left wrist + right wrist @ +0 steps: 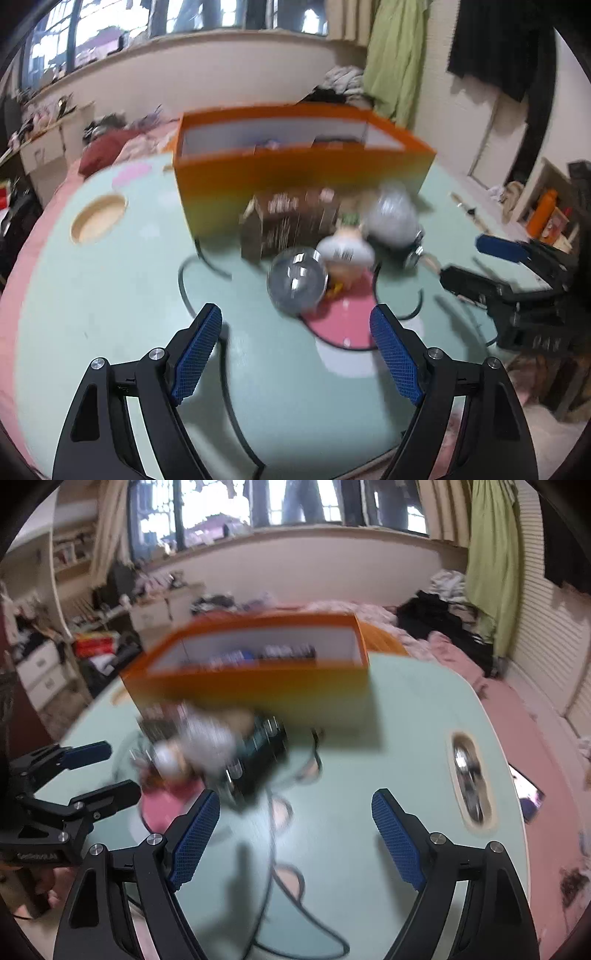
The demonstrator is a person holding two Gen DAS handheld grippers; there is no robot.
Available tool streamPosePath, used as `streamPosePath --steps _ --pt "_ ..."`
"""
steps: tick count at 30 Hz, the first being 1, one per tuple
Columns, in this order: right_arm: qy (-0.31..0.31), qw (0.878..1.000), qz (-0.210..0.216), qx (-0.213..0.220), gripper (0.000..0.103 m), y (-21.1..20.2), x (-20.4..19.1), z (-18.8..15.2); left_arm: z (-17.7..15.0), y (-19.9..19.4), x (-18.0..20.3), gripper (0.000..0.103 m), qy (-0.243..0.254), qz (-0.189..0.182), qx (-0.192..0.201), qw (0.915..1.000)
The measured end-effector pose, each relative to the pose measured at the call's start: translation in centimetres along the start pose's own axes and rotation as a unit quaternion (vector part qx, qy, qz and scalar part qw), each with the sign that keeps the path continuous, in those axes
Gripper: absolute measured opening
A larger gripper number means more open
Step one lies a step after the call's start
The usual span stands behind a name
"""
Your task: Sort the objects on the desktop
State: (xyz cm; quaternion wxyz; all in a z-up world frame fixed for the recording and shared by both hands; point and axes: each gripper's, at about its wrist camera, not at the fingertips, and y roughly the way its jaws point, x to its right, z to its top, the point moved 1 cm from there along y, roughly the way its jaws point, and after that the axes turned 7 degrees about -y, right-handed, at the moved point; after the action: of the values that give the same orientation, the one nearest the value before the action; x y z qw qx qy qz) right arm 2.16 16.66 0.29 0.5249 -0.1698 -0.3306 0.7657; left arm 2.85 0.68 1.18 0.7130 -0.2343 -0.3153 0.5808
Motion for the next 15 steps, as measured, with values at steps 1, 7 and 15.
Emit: streamPosePath --steps 1,7,15 --pt "-0.01 1.0 -0.008 -0.015 0.085 0.6 -0.3 -0.6 -0.3 0.0 0.2 0.082 0.004 0.014 0.009 0.9998" --pt "-0.006 1.0 -0.018 -0.014 0.103 1.2 0.0 -1.7 -1.8 0.6 1.5 0.103 0.04 0.028 0.014 0.9987" --pt "-0.01 1.0 -0.015 -0.003 0.103 1.4 0.2 -2.0 -1.8 0.2 2.0 0.103 0.058 0.033 0.044 0.9968"
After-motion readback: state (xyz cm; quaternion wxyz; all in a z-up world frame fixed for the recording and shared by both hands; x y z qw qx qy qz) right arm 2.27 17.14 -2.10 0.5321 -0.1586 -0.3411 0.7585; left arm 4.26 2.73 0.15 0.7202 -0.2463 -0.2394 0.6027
